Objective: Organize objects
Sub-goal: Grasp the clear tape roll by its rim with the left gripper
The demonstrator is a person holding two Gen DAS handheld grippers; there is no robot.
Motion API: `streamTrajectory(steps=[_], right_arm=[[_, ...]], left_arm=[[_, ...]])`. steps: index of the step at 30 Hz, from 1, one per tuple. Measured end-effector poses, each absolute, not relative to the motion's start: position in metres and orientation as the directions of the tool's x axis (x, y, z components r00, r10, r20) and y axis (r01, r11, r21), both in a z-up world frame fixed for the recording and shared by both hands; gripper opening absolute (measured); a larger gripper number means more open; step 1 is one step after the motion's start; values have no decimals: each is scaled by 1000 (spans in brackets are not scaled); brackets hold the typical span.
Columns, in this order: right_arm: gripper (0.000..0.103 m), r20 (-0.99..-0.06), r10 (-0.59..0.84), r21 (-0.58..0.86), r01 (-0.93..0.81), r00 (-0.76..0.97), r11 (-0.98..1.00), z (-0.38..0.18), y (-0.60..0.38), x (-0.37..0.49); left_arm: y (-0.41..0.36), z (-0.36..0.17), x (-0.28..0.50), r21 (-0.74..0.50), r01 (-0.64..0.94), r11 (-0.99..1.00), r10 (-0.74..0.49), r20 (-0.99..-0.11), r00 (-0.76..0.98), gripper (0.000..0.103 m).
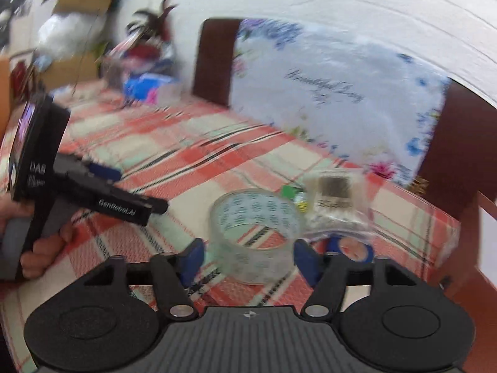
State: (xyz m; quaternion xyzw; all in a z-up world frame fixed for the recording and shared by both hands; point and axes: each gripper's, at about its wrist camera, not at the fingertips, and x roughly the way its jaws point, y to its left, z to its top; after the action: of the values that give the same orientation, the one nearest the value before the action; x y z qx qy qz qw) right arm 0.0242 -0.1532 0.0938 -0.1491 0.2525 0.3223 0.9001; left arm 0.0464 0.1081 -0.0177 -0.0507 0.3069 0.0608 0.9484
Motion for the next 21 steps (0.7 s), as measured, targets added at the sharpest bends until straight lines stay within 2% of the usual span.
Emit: streamTrajectory(steps=[4, 7, 10, 13, 15, 18, 20, 21], right_arm=[[67, -574, 471, -54, -605, 670, 794, 79, -172, 19], [68, -581, 466, -38, -594, 668, 804, 71, -174, 14], [70, -584, 462, -31, -588, 667, 809, 65, -170, 18], [78, -566, 469, -52, -598, 677, 800, 63, -160, 25], [84, -546, 475, -75, -605, 690, 793, 62, -150, 30], [84, -544, 491, -70, -620, 680, 782, 58, -134, 43], [83, -553, 479, -76, -614, 681, 785, 50, -122, 51], [82, -565, 478, -71, -616, 673, 784, 46, -117, 56]], left_arm=[[108, -17, 47, -64, -140, 988, 76, -589, 804, 103], [105, -10, 49, -79, -149, 986, 67, -627, 776, 103], [100, 14, 53, -295, -73, 953, -132, -617, 776, 97], [67, 39, 63, -278, -4, 960, -168, -593, 787, 97], [44, 43, 73, -261, 50, 964, -205, -612, 764, 95], [15, 31, 89, -144, 62, 988, -145, -690, 709, 67], [8, 15, 99, -111, 52, 993, -118, -750, 651, 35], [9, 11, 100, -123, 45, 991, -124, -762, 636, 27]])
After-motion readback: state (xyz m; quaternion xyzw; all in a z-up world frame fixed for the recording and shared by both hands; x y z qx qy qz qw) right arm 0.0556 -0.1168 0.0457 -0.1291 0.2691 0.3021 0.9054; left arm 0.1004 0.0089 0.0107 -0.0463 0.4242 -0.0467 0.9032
